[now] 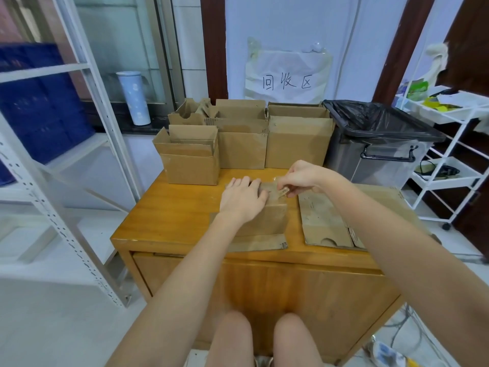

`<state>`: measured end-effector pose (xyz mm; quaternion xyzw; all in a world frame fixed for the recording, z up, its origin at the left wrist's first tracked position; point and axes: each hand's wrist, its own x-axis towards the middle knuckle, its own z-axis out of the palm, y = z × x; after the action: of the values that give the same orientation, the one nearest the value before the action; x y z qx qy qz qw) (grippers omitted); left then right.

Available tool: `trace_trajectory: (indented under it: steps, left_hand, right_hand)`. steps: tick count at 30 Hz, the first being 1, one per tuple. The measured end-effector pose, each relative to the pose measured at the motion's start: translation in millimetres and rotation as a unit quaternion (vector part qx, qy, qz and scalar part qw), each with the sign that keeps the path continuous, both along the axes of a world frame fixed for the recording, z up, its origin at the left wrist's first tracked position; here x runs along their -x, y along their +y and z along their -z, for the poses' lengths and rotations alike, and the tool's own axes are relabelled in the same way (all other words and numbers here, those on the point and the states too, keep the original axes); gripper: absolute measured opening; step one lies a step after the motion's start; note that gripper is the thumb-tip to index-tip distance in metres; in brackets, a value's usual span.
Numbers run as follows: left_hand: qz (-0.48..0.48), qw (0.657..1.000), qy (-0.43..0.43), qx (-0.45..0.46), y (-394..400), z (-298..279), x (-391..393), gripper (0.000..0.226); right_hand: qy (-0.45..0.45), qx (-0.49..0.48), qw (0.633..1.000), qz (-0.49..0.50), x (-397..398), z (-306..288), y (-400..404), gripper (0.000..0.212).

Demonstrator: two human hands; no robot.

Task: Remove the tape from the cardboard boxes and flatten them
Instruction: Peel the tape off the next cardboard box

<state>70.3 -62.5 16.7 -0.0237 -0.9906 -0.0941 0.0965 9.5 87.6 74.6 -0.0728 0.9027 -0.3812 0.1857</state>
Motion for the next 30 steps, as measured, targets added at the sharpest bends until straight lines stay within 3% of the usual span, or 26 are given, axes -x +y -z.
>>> trace_trajectory:
  steps: [3,5,8,11,14,16,18,20,23,30]
  left_hand:
    - [0.005,1.0,-0.003,0.007,0,-1,1,0.052]
    - [0.005,1.0,-0.005,0.008,1,-1,0,0.052]
    - [-0.01,1.0,-0.004,0.008,2,-1,0,0.05]
    - [-0.01,1.0,-0.013,0.007,1,-1,1,0.048]
    - [-0.005,1.0,-0.017,0.013,1,-1,2,0.047]
    - [-0.007,1.0,-0.018,0.017,2,0,3,0.048]
    - [-0.006,1.0,-0.013,0.022,2,1,3,0.048]
    - [0.007,1.0,-0.011,0.015,1,1,3,0.048]
    - [0.043,0.999,0.0,-0.007,-10,0,2,0.045]
    - [0.125,0.991,-0.024,-0.044,-44,-6,2,0.039]
  right_hand:
    - [0.025,-0.046,0.999,-0.005,-2,1,-5,0.012]
    - [0.07,-0.134,0.987,-0.044,-7,-2,-13,0.015]
    - [0.195,-0.278,0.934,-0.11,-20,-6,-28,0.014]
    - [0.235,-0.324,0.906,-0.138,-26,-7,-38,0.018]
    - [0.14,-0.273,0.938,-0.159,-23,-10,-35,0.021]
    - [0.081,-0.201,0.964,-0.153,-18,-16,-28,0.034]
    - [0.092,-0.139,0.977,-0.131,-12,-19,-21,0.038]
    - [0.129,-0.101,0.979,-0.118,-3,-17,-13,0.032]
    - [0.082,-0.094,0.975,-0.182,5,-8,1,0.045]
    - [0.098,0.033,0.964,-0.246,1,16,17,0.019]
